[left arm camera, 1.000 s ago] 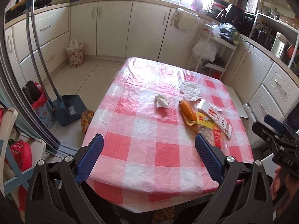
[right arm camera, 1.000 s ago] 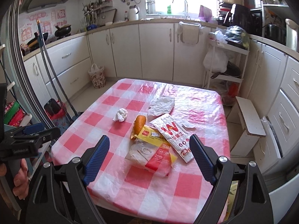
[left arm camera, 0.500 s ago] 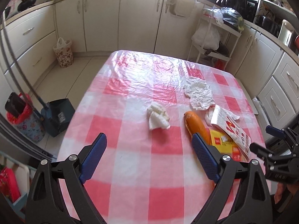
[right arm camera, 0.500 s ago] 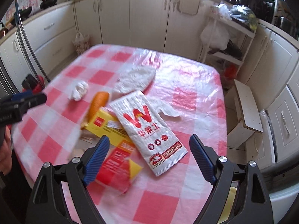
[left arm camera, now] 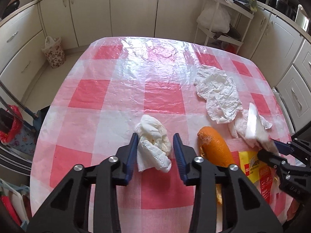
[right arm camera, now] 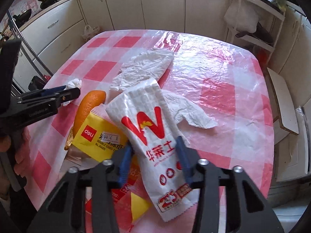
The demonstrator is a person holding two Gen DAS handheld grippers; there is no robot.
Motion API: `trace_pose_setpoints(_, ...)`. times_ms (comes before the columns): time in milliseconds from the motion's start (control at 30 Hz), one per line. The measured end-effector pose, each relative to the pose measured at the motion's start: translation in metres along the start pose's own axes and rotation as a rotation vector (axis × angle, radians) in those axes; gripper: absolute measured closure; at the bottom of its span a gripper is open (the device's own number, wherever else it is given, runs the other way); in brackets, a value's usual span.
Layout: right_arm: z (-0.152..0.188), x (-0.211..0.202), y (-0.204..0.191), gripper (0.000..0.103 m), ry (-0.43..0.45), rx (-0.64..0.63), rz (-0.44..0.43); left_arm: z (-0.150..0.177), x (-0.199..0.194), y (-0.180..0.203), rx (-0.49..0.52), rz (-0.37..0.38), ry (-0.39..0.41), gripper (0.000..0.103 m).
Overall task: Collect trash
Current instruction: 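Grasp the small white tissue with the left gripper while the right gripper grasps the red-W wrapper, then lift the tissue and wrapper and carry both over the yellow bin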
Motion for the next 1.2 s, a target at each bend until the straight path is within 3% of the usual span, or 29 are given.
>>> trace_pose_setpoints(33,0.000,-0.003,0.002,0.088,0.006,0.020,-0.023,0.000,0.000,0.000,0.000,0.011,-0.001,0.079)
trace_pose_setpoints(167,0.001,-0.017,0.005,0.097,0.053,0.055,-0.060,0.004,-0.007,-0.012,-0.068,0.110,-0.011,0.083)
trace_pose_setpoints(367,0.001,-0.050,-0.002,0.099,0.150,0.076,-0.091,0.023,-0.041,-0.036,-0.134,0.218,0.022,0.084)
trace_pose_setpoints(667,0.030,-0.106,-0.022,0.099,0.272,0.148,-0.235,0.046,-0.127,-0.042,-0.134,0.291,0.120,0.084)
trace_pose_setpoints(867,0.054,-0.158,-0.015,0.099,0.358,0.203,-0.301,0.056,-0.188,-0.008,-0.062,0.353,0.176,0.084)
trace_pose_setpoints(1033,0.089,-0.200,0.000,0.099,0.431,0.220,-0.232,0.068,-0.225,0.045,0.035,0.412,0.194,0.084)
trace_pose_setpoints(1200,0.140,-0.216,0.049,0.099,0.446,0.334,-0.144,0.086,-0.249,0.118,0.158,0.495,0.173,0.084)
Point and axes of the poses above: each gripper's, at about its wrist camera, not at the fingertips, and x roughly the way its jaws point, y to its right, z to its underside, the point moved 2 cm from there along x, roughly the way its jaws point, and after that the axes turned 11 degrees about -z, right-handed, at the moved point
